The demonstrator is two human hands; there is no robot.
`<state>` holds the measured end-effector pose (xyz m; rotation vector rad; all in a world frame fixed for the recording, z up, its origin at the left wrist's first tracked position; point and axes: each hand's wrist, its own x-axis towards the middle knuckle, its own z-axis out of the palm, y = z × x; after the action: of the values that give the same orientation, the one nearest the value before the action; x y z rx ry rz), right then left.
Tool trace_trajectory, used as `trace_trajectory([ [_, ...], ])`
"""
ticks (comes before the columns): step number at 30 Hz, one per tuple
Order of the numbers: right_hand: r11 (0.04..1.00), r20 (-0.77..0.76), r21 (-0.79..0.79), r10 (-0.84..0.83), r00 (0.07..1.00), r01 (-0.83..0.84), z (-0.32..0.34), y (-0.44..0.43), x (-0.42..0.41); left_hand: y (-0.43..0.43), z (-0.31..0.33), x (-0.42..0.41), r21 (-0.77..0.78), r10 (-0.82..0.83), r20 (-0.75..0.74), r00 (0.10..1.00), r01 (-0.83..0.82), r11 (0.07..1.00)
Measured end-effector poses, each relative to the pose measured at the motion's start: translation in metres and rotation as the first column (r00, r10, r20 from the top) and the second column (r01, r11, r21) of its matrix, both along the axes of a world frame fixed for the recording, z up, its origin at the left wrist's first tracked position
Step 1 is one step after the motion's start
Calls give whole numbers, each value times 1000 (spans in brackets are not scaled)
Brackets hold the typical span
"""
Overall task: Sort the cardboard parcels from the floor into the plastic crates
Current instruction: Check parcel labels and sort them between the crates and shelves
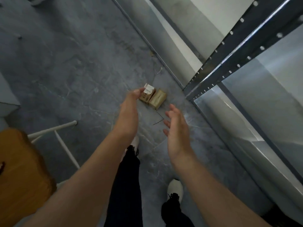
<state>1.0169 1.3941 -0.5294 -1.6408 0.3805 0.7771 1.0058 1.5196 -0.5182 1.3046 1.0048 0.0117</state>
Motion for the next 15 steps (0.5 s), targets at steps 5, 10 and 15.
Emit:
trace_trajectory([
  [5, 986, -84, -131, -114, 990, 102, -89, 47, 68, 47, -87, 79, -119, -93, -48, 995, 86, 989],
  [10, 976, -155, -185, -143, 977, 114, -163, 65, 108, 76, -166, 132, -157, -210, -94, 973, 193, 968],
  [15, 971, -196, -220, -134, 971, 89, -239, 82, 143, 88, -244, 170, -180, -248, -165, 955, 219, 959],
])
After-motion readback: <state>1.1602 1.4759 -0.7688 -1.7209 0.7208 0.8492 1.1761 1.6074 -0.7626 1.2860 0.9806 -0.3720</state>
